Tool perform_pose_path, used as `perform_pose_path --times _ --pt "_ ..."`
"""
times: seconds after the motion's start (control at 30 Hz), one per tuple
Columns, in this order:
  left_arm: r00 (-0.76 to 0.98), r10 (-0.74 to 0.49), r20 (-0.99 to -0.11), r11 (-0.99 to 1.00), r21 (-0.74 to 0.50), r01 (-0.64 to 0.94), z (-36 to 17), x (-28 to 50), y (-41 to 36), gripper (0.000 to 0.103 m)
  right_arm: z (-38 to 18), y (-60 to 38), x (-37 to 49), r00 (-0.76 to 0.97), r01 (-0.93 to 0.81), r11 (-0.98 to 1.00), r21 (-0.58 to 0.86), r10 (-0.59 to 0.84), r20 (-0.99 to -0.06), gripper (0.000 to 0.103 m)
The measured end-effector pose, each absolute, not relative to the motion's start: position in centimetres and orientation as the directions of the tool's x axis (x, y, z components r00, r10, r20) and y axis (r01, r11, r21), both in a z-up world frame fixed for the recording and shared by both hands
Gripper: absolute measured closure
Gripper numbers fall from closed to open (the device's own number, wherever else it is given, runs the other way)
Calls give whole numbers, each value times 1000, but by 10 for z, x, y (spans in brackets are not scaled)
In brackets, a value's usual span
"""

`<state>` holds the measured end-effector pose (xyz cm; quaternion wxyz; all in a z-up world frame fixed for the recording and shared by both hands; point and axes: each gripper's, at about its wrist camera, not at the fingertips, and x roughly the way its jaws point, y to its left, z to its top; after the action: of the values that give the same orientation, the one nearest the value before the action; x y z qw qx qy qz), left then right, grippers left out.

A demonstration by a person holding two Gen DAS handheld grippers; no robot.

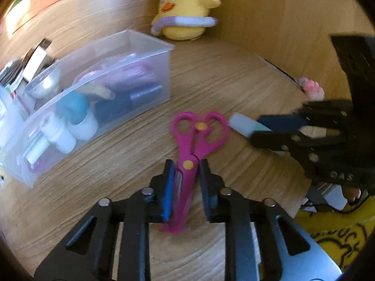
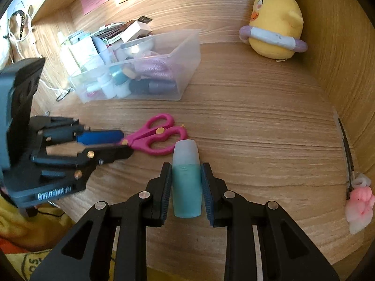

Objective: Organize objects
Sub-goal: 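Grasp the pink scissors by the blades with the left gripper and lift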

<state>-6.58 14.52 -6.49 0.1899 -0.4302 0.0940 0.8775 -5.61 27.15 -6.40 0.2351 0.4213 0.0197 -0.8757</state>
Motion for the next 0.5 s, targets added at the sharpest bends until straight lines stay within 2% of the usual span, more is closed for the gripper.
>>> perform_pose_path --times 0.13,0.5 --pt "-569 246 -784 -915 5 -403 -66 -62 140 85 -66 261 -57 -526 446 -879 169 -411 -744 80" --pt "-647 283 -708 -950 -115 -290 -37 -54 90 86 -49 239 -60 -528 499 -844 196 -476 -703 80"
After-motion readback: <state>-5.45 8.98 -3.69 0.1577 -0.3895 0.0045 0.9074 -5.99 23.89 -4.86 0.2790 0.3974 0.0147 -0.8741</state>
